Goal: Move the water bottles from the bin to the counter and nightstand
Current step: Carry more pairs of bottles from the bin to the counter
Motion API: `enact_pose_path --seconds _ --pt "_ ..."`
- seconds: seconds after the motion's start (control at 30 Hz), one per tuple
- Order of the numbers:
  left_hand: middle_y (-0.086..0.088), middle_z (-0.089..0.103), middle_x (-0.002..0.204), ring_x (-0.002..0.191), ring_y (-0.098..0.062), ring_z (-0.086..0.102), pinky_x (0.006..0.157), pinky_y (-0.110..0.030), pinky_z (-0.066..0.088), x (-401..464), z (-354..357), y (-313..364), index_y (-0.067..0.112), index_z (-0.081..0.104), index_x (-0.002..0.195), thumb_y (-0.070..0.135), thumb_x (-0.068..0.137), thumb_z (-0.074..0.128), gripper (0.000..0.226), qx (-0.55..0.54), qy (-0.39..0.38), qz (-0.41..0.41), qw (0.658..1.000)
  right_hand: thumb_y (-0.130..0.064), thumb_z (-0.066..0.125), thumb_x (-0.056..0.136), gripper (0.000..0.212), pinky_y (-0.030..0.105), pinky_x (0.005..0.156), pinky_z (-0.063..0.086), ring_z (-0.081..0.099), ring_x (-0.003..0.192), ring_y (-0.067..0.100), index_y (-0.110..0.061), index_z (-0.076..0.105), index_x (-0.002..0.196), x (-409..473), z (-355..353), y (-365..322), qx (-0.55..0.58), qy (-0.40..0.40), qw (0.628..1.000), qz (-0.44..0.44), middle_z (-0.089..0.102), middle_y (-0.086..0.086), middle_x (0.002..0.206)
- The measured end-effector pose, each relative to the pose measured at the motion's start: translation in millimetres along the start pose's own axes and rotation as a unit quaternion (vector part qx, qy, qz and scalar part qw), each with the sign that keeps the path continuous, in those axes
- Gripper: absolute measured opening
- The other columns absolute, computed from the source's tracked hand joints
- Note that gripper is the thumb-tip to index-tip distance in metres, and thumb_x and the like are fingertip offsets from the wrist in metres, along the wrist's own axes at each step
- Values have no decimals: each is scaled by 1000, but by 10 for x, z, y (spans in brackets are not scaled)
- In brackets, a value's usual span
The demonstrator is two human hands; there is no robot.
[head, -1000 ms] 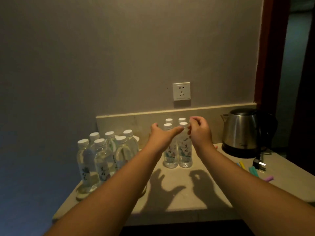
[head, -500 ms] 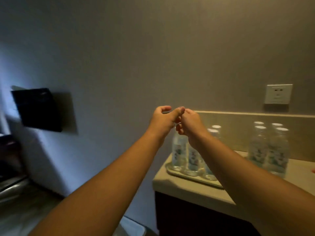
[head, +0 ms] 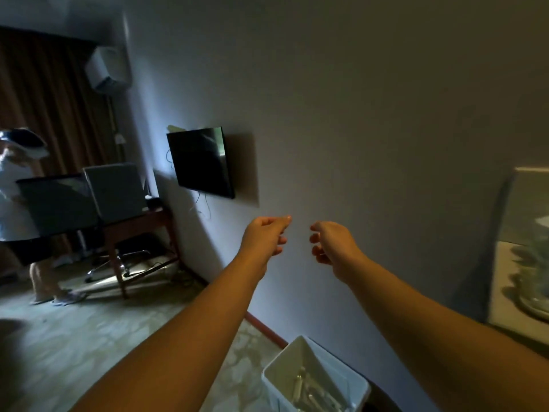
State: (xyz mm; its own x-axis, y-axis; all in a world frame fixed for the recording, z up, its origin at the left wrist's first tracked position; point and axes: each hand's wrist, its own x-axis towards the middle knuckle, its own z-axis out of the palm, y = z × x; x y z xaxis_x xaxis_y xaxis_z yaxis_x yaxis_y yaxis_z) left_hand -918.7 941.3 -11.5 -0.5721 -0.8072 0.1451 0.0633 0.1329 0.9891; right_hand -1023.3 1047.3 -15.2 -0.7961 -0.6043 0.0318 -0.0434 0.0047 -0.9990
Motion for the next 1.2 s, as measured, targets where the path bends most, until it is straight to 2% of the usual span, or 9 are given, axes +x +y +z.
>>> enact_pose_path --seconds 0.17,0.33,0.57,0.67,0.8,1.0,1.2 --pt "-3 69 101 89 -19 69 65 -27 55 592 -163 -534 24 63 103 39 91 69 20 10 1 -36 999 -27 47 101 23 29 59 45 57 71 19 -12 60 112 625 344 360 -28 -7 999 22 62 3 91" --pt "-3 68 97 85 -18 68 67 -27 55 1386 -106 -867 25 63 97 32 94 66 8 38 2 -30 999 -25 48 101 21 30 59 47 57 70 19 -9 60 108 1500 452 748 -30 4 998 51 61 3 89" --pt "-1 68 98 88 -17 69 71 -27 57 2555 257 -1450 25 63 101 31 96 63 9 88 -38 -68 993 -26 50 100 21 29 59 47 58 70 19 -10 62 104 2723 598 1353 -39 10 994 102 63 4 88" --pt "0 67 97 89 -16 68 71 -26 56 2900 433 -1904 26 61 99 31 98 61 5 90 -62 -109 988 -25 50 99 21 28 57 46 58 68 19 -9 63 105 3096 610 1688 -56 20 989 138 64 5 87" --pt "-2 67 99 90 -18 68 71 -26 56 3339 645 -2543 22 61 106 30 99 60 10 81 -99 -170 977 -24 51 97 22 28 54 47 57 63 19 -7 63 106 3556 588 2167 -66 44 978 193 64 6 85" --pt "-5 67 96 87 -20 68 80 -33 58 4115 940 -3503 24 62 89 27 99 59 11 75 -174 -240 952 -26 52 97 24 27 53 48 58 61 17 -7 63 108 4178 591 2925 -92 114 954 261 65 4 83" --pt "-5 68 91 81 -19 67 72 -31 56 4451 1208 -4900 22 65 91 24 95 60 7 82 -231 -317 916 -25 54 97 18 25 49 45 56 55 18 -10 64 100 4354 578 4319 -80 185 908 367 65 5 79"
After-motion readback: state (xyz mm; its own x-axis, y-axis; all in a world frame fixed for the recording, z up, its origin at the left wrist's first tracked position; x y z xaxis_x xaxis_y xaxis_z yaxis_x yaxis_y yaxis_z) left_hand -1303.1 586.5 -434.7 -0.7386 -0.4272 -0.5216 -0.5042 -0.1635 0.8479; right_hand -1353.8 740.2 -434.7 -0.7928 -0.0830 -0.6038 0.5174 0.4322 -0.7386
